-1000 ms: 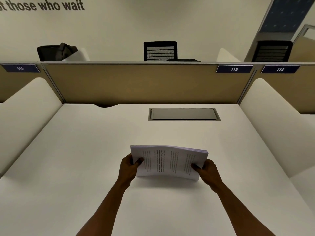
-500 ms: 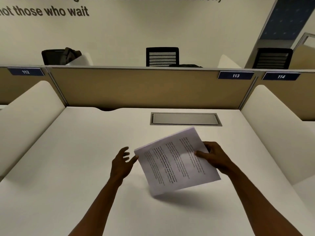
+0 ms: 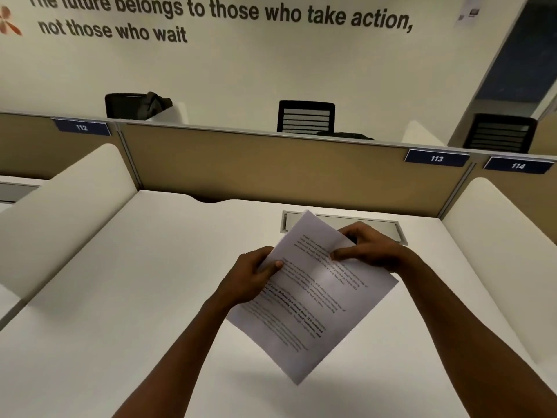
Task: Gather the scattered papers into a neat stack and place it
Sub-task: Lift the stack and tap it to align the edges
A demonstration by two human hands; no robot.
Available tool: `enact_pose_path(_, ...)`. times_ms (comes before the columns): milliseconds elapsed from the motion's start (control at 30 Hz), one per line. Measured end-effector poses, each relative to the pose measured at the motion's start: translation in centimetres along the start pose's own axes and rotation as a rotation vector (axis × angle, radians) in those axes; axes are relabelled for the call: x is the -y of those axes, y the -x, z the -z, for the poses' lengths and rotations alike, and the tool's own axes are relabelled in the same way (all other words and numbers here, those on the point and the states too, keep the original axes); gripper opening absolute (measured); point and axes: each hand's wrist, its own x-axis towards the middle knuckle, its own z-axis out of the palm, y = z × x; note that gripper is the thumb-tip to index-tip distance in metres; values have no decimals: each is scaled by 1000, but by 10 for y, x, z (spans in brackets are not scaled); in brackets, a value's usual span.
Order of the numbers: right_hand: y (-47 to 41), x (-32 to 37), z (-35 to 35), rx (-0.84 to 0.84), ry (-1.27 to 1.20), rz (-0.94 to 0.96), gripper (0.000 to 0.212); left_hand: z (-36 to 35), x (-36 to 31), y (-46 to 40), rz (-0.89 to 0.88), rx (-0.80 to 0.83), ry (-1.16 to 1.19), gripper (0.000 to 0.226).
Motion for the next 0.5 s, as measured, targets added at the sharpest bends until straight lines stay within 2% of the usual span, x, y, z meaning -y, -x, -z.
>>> enact_pose_path(200, -23, 32, -6, 53, -3, -3, 22, 24, 5, 13, 1, -180, 232, 20)
enact_pose_path(400, -39, 58, -22, 121, -11, -35, 19, 56, 15, 26, -18, -126, 213, 26)
enact_pose_path(500, -47, 66, -30, 183, -46, -58, 22, 65, 22, 33, 6, -170, 282, 21)
